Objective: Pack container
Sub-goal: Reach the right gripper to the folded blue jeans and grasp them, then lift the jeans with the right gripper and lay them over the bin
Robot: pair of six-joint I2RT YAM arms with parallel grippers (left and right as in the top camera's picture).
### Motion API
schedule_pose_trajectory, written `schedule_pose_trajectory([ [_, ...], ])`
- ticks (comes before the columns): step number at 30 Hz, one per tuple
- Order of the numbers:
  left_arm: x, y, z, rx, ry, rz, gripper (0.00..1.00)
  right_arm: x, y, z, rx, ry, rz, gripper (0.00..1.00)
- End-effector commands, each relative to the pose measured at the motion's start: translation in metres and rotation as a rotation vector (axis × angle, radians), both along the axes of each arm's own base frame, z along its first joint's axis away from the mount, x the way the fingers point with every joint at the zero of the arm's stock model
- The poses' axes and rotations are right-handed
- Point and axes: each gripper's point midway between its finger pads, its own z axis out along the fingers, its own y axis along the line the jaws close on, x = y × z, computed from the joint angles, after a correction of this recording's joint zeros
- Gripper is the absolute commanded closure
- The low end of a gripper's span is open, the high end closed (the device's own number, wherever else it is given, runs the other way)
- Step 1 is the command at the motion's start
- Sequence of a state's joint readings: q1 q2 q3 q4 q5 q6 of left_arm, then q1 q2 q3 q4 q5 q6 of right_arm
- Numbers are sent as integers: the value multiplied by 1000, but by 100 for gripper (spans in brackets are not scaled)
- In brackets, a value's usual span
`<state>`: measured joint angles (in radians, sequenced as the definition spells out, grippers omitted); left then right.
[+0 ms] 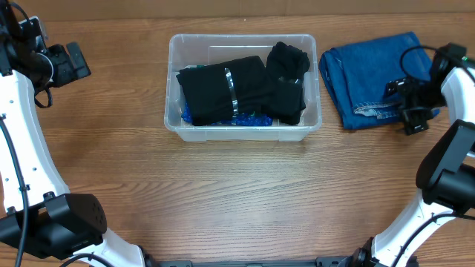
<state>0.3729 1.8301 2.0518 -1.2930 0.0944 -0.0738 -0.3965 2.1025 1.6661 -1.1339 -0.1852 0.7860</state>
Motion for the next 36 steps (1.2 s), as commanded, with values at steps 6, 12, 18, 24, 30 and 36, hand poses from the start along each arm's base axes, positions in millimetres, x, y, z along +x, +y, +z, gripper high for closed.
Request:
schedule_pose_trajectory([
  [6, -1, -5, 5, 5, -11, -23, 0, 26, 15, -31, -7, -146, 14, 0],
  [12, -1, -5, 5, 5, -11, -23, 0, 48, 22, -33, -67, -228, 70, 28],
  [18, -1, -5, 5, 5, -11, -23, 0, 54, 25, -32, -142, -253, 220, 96],
  [24, -1, -5, 5, 5, -11, -23, 0, 64, 0, 43, -225, -371, 284, 96],
  [30, -1, -5, 5, 5, -11, -23, 0, 67, -3, 206, -372, -617, 289, 96],
  [36, -1, -5, 5, 5, -11, -23, 0, 51, 10, 316, -423, -805, 218, 96],
])
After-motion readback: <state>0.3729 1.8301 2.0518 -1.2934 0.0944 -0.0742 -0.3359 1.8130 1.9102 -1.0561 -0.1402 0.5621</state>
